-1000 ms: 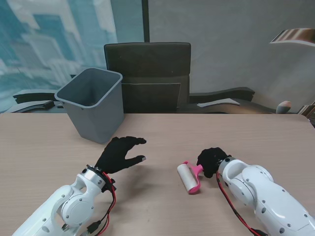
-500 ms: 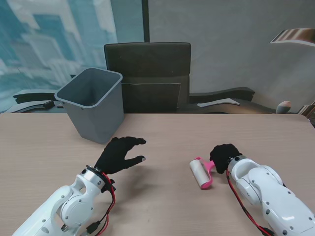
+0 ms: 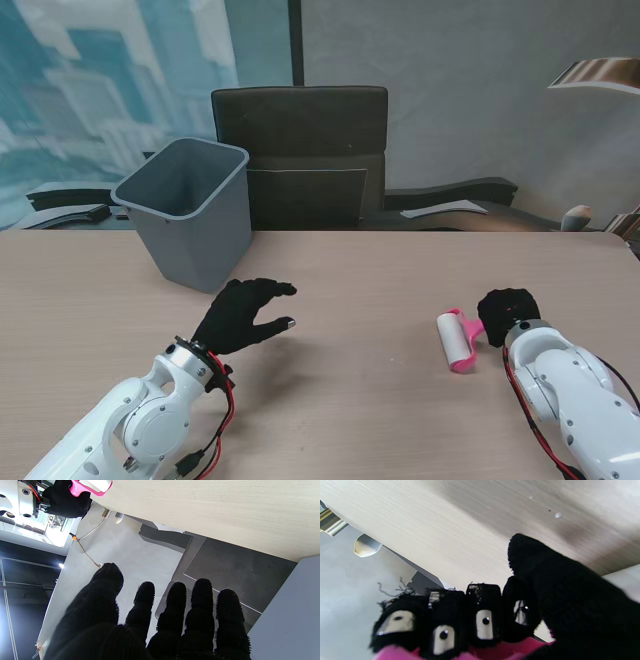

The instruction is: Replace a lint-roller refill

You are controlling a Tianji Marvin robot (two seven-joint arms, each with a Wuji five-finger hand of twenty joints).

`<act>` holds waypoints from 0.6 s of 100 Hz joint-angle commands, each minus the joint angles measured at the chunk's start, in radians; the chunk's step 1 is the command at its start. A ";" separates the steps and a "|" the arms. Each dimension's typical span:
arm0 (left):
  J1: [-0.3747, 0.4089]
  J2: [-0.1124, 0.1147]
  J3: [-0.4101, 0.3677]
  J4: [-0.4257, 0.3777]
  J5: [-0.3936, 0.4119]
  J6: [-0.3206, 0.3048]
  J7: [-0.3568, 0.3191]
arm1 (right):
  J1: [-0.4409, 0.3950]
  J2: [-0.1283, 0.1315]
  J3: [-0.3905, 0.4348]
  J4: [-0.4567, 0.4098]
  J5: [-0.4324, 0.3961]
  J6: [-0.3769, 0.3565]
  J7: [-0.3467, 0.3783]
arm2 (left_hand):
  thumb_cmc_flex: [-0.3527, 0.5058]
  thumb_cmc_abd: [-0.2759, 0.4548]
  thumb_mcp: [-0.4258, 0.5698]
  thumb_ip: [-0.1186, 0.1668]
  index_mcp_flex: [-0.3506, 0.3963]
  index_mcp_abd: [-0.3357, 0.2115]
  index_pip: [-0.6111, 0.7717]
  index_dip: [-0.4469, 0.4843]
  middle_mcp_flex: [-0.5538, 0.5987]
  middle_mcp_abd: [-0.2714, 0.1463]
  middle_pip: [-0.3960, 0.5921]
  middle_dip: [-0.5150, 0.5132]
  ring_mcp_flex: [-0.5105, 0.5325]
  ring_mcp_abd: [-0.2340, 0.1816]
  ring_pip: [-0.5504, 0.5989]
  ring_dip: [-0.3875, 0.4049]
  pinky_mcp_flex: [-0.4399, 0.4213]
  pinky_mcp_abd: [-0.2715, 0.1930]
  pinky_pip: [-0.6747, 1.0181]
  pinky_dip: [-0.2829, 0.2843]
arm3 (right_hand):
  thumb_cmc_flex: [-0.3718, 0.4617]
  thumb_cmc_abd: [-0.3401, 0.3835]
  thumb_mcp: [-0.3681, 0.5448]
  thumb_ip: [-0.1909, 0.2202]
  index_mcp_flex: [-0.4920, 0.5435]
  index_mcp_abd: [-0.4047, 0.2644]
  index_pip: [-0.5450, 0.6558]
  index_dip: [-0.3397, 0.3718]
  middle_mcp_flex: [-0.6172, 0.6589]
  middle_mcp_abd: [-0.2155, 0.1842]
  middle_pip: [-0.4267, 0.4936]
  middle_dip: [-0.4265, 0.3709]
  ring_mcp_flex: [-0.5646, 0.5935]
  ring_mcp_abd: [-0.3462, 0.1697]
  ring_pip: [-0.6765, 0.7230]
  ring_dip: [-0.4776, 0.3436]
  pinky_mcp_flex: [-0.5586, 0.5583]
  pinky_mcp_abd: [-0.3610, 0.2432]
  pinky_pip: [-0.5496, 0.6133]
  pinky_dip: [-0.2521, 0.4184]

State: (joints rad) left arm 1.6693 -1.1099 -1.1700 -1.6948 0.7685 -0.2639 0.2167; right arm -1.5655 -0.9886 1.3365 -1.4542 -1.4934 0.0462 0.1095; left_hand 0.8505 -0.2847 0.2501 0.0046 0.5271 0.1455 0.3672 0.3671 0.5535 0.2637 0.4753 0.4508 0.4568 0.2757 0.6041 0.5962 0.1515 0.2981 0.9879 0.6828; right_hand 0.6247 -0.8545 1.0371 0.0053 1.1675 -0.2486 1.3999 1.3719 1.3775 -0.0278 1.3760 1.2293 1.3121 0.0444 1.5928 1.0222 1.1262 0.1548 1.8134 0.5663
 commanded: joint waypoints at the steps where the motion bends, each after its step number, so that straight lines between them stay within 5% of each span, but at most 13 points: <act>1: 0.000 -0.001 0.001 -0.002 -0.003 0.003 -0.017 | -0.003 0.001 -0.017 0.012 0.007 -0.014 0.018 | 0.004 0.021 0.035 0.012 0.014 0.006 0.009 0.010 -0.001 -0.002 0.001 -0.015 -0.007 -0.003 -0.001 -0.009 -0.007 -0.009 0.004 0.004 | 0.039 -0.009 0.045 -0.046 0.025 0.012 0.003 0.023 0.031 0.062 0.010 0.014 0.015 -0.367 0.164 0.017 0.051 -0.050 0.122 -0.008; 39: -0.001 0.000 0.003 -0.003 -0.011 0.006 -0.032 | 0.091 -0.007 -0.198 -0.010 0.194 -0.111 0.056 | 0.000 0.018 0.042 0.008 0.016 0.006 0.010 0.008 0.001 -0.003 -0.001 -0.016 -0.006 -0.002 -0.002 -0.010 -0.006 -0.010 0.004 0.003 | 0.034 -0.007 0.045 -0.046 0.025 0.012 0.002 0.024 0.030 0.059 0.009 0.014 0.015 -0.371 0.164 0.015 0.051 -0.050 0.122 -0.011; 60: -0.001 0.000 0.003 -0.003 -0.011 0.006 -0.030 | 0.082 -0.020 -0.194 -0.036 0.258 -0.095 0.027 | -0.001 0.019 0.046 0.006 0.017 0.005 0.009 0.008 0.002 -0.002 -0.002 -0.015 -0.005 -0.001 -0.002 -0.009 -0.005 -0.008 0.005 0.003 | 0.034 -0.006 0.046 -0.046 0.025 0.012 0.002 0.025 0.031 0.059 0.010 0.013 0.015 -0.371 0.164 0.014 0.051 -0.051 0.123 -0.012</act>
State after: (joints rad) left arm 1.6661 -1.1089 -1.1675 -1.6943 0.7600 -0.2617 0.1999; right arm -1.4616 -0.9961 1.1333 -1.4702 -1.2565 -0.0571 0.1443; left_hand 0.8505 -0.2848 0.2624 0.0046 0.5276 0.1457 0.3672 0.3671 0.5535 0.2637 0.4753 0.4508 0.4568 0.2757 0.6041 0.5962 0.1515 0.2981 0.9879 0.6828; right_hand 0.6247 -0.8545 1.0371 0.0046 1.1675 -0.2486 1.3994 1.3722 1.3769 -0.0263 1.3744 1.2292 1.3065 0.0444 1.5975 0.9968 1.1262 0.1574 1.8228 0.5443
